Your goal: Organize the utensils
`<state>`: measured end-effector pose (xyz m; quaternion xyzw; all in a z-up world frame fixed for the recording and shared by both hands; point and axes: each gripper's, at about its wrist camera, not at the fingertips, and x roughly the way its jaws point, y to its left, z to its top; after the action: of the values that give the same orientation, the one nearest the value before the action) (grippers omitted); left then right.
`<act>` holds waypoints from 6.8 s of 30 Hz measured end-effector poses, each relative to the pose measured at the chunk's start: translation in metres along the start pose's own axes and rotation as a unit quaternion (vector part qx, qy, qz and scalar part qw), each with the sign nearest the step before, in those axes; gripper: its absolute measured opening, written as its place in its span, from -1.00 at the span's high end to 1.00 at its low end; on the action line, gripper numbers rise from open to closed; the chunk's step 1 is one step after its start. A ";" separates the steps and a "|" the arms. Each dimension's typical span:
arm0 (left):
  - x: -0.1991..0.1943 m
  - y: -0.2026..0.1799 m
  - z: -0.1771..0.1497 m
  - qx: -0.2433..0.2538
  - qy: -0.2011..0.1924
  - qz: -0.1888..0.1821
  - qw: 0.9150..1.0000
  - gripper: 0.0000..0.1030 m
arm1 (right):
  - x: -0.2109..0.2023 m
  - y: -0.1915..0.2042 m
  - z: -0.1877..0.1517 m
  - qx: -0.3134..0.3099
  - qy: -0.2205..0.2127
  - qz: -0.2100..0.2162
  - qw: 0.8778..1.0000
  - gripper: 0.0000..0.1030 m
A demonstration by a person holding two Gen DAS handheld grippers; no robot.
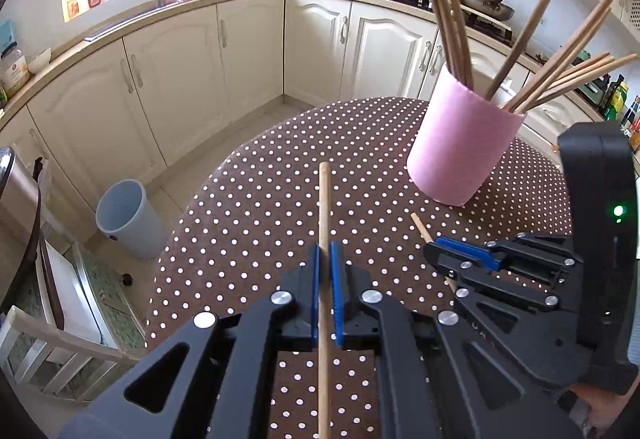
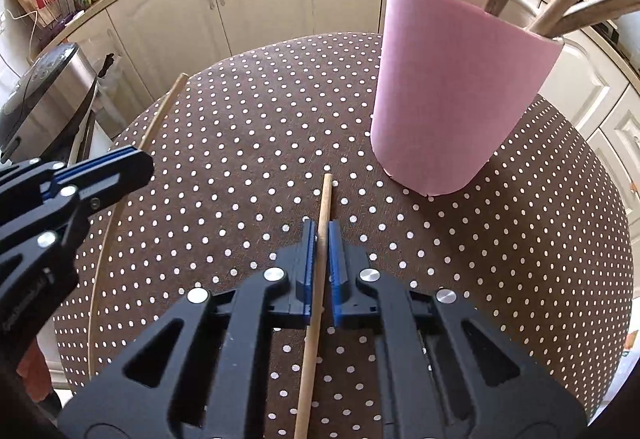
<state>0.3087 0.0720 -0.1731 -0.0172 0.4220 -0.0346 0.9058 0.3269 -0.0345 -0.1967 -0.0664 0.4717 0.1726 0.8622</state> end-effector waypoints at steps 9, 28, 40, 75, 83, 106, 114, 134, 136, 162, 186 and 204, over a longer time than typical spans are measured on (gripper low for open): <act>-0.036 -0.009 0.000 0.012 -0.031 -0.003 0.999 0.88 | -0.040 -0.012 -0.018 0.023 -0.054 0.030 0.998 0.89; -0.147 -0.058 -0.007 0.017 -0.132 -0.062 0.989 0.88 | -0.201 -0.029 -0.054 0.039 -0.261 0.025 0.964 0.89; -0.152 -0.079 -0.018 0.020 -0.140 -0.083 0.986 0.88 | -0.223 -0.040 -0.077 0.033 -0.302 -0.001 0.953 0.89; -0.181 -0.077 0.100 -0.004 -0.254 -0.088 0.963 0.88 | -0.257 -0.076 -0.026 0.025 -0.366 0.005 0.930 0.89; -0.180 -0.098 0.119 -0.002 -0.307 -0.086 0.948 0.88 | -0.264 -0.084 -0.005 0.025 -0.385 0.010 0.923 0.89; -0.126 -0.129 0.117 0.041 -0.350 -0.061 0.934 0.88 | -0.259 -0.086 0.018 0.027 -0.412 0.012 0.911 0.89; -0.103 -0.131 0.114 0.063 -0.318 -0.054 0.944 0.88 | -0.255 -0.083 0.026 0.031 -0.426 0.009 0.904 0.89; -0.124 -0.081 0.114 0.001 -0.307 -0.037 0.951 0.24 | -0.229 -0.081 0.049 0.043 -0.455 -0.013 0.889 0.89; -0.124 -0.076 0.115 -0.002 -0.305 -0.034 0.952 0.24 | -0.227 -0.080 0.049 0.042 -0.452 -0.012 0.891 0.89; -0.110 -0.062 0.109 -0.008 -0.267 -0.003 0.964 0.20 | -0.204 -0.074 0.038 0.030 -0.372 -0.001 0.928 0.88; -0.153 -0.055 0.089 0.001 -0.264 0.004 0.964 -0.03 | -0.238 -0.064 0.019 0.034 -0.373 -0.016 0.927 -0.05; -0.233 -0.069 0.023 0.041 -0.286 0.020 0.957 -0.37 | -0.294 -0.042 -0.062 0.043 -0.385 -0.060 0.920 -0.33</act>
<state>0.1734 0.0207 0.0231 0.0189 0.1434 -0.0270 0.9891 0.1476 -0.1599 0.0137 0.0142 0.1059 0.1124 0.9879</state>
